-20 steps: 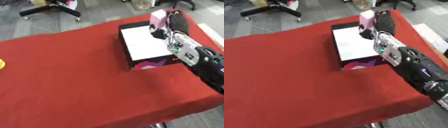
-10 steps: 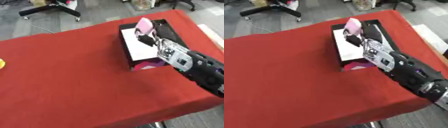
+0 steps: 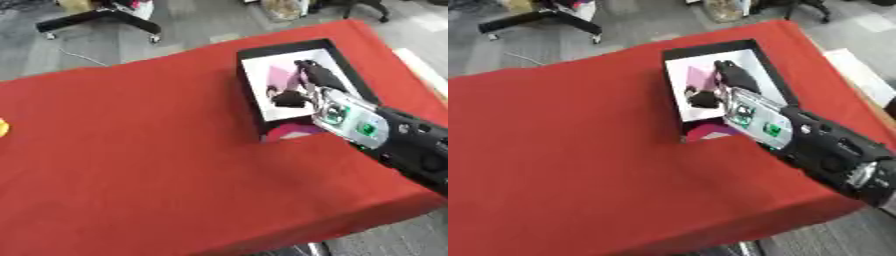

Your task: Pick up the objects with one hand, pass them to the other hand, and then place them into the box on the other side of the table.

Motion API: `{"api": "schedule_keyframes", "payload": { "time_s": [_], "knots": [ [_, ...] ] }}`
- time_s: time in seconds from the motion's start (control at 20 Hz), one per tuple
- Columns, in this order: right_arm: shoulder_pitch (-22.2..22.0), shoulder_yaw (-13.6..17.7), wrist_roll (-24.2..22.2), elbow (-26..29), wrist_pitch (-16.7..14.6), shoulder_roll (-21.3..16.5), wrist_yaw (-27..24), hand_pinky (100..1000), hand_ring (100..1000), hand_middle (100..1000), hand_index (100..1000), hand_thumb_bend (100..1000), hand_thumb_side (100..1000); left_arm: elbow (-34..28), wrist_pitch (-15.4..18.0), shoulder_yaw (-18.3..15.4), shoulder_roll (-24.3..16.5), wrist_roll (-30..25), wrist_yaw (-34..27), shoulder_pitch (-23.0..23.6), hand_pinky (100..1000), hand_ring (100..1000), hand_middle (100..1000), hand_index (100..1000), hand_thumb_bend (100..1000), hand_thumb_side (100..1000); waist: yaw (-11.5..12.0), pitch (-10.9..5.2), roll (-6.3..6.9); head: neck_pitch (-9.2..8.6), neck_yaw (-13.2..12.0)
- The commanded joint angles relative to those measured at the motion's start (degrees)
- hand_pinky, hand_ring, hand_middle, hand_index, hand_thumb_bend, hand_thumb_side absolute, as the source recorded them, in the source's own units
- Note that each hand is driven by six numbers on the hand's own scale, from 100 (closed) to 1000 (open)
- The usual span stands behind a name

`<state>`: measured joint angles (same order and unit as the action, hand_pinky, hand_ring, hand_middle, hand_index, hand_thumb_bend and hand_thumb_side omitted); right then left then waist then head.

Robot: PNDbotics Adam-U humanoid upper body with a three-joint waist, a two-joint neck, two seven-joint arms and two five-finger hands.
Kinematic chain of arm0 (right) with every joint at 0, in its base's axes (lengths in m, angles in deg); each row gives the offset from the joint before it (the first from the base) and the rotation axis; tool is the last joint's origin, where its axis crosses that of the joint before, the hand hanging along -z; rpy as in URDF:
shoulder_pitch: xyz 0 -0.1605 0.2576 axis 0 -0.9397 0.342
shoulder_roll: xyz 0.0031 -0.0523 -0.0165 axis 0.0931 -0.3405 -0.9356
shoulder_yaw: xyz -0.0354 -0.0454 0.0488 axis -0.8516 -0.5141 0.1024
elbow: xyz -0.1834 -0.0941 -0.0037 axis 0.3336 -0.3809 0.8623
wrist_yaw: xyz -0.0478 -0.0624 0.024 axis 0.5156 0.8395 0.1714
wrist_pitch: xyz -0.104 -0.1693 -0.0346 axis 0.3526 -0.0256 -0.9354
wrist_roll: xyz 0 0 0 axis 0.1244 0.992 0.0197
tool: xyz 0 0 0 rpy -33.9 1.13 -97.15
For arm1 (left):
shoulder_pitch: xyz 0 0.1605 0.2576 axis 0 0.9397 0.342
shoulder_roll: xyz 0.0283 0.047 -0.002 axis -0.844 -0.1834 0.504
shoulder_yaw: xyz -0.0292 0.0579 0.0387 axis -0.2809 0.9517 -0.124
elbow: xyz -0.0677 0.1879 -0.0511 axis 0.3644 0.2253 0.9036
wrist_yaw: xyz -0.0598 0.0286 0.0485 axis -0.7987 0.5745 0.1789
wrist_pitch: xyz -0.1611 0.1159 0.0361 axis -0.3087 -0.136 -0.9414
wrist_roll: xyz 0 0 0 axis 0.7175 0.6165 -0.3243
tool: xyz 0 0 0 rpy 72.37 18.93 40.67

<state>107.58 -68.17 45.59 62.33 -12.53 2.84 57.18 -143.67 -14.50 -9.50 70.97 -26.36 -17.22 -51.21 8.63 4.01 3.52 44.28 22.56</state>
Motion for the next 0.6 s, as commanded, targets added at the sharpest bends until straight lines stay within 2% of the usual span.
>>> {"api": "schedule_keyframes", "payload": {
  "time_s": [0.05,0.1,0.2,0.25,0.4,0.5,0.6],
  "knots": [
    [0.49,0.48,-2.46,-0.35,0.29,-2.34,0.01,951,1000,1000,1000,100,137,-1.32,-0.22,-0.09,-0.46,-0.15,0.11,-0.47,776,728,710,762,100,759,0.08,-0.45,-0.24,-0.16,0.29],
    [0.49,0.49,-3.30,-0.54,0.29,-2.45,0.62,974,1000,1000,1000,100,163,-1.33,-0.23,-0.10,-0.46,-0.19,0.11,-0.45,776,728,710,762,100,759,0.08,-0.46,-0.25,-0.16,0.32],
    [0.55,0.57,-5.10,-0.83,0.29,-2.84,2.25,1000,1000,1000,1000,100,270,-1.35,-0.26,-0.13,-0.43,-0.20,0.09,-0.41,776,727,710,762,100,762,0.09,-0.47,-0.25,-0.16,0.43],
    [0.60,0.63,-6.00,-0.85,0.29,-3.11,3.13,1000,1000,1000,1000,106,355,-1.36,-0.28,-0.12,-0.41,-0.22,0.08,-0.38,776,727,710,762,100,762,0.09,-0.48,-0.26,-0.16,0.50],
    [0.59,0.73,-8.68,-0.50,0.29,-4.08,5.78,1000,1000,1000,1000,244,559,-1.39,-0.36,-0.10,-0.35,-0.30,0.08,-0.31,776,727,709,761,100,764,0.13,-0.50,-0.29,-0.16,0.64],
    [0.52,0.97,-12.96,-0.06,0.29,-4.50,12.02,1000,1000,1000,1000,313,650,-1.41,-0.42,-0.10,-0.31,-0.34,0.10,-0.26,776,727,709,761,100,765,0.14,-0.52,-0.31,-0.16,0.73],
    [0.74,1.98,-21.24,1.25,0.29,-4.78,22.27,1000,1000,1000,1000,353,748,-1.41,-0.46,-0.15,-0.31,-0.36,0.13,-0.19,776,727,709,761,100,765,0.10,-0.56,-0.32,-0.16,0.79]
  ]
}}
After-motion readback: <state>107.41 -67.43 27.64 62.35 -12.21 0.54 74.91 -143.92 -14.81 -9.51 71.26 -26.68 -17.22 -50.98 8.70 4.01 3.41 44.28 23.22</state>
